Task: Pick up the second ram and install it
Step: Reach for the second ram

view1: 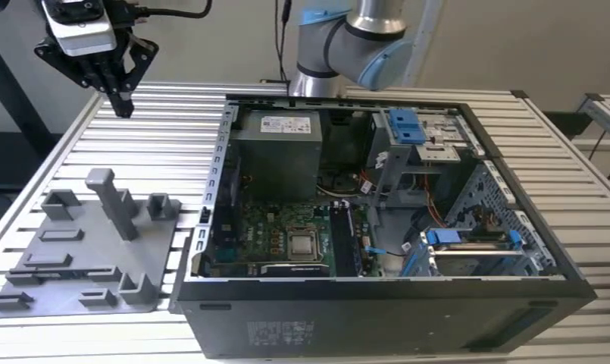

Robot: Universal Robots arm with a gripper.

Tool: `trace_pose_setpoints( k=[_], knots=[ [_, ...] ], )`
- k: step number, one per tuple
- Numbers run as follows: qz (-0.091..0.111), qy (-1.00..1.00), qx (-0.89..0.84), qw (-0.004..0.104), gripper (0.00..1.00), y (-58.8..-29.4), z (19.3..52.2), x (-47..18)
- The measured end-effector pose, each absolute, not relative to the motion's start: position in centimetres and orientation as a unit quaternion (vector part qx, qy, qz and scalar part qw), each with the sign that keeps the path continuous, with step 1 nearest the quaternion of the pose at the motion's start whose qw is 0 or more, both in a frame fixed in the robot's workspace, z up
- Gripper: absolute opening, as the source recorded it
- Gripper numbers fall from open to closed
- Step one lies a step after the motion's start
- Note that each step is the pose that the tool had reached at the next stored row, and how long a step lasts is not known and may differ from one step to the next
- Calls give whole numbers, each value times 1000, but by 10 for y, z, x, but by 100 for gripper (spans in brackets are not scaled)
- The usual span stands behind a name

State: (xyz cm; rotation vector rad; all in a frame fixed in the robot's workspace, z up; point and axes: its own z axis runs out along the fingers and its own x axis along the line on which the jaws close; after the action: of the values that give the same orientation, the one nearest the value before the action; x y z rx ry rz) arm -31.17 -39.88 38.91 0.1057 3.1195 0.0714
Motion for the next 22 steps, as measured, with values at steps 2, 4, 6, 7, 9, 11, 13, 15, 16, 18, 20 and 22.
trace_pose_setpoints(
  k=[2, 4, 6, 7, 9, 11, 13, 15, 16, 18, 20, 22],
  knots=[
    [23, 999, 34, 10, 11, -399, 389, -317],
    [23, 999, 34, 10, 11, -399, 389, -322],
    [23, 999, 34, 10, 11, -399, 389, -328],
    [23, 999, 34, 10, 11, -399, 389, -330],
    [23, 999, 34, 10, 11, -399, 388, -335],
    [23, 999, 34, 10, 11, -399, 388, -341],
    [23, 999, 33, 10, 11, -399, 388, -346],
    [23, 999, 33, 10, 11, -399, 388, -352],
    [23, 999, 33, 10, 11, -399, 387, -354],
    [23, 999, 33, 10, 11, -399, 387, -362],
    [23, 999, 33, 10, 11, -399, 387, -368],
    [23, 999, 33, 10, 11, -399, 386, -373]
  ],
)
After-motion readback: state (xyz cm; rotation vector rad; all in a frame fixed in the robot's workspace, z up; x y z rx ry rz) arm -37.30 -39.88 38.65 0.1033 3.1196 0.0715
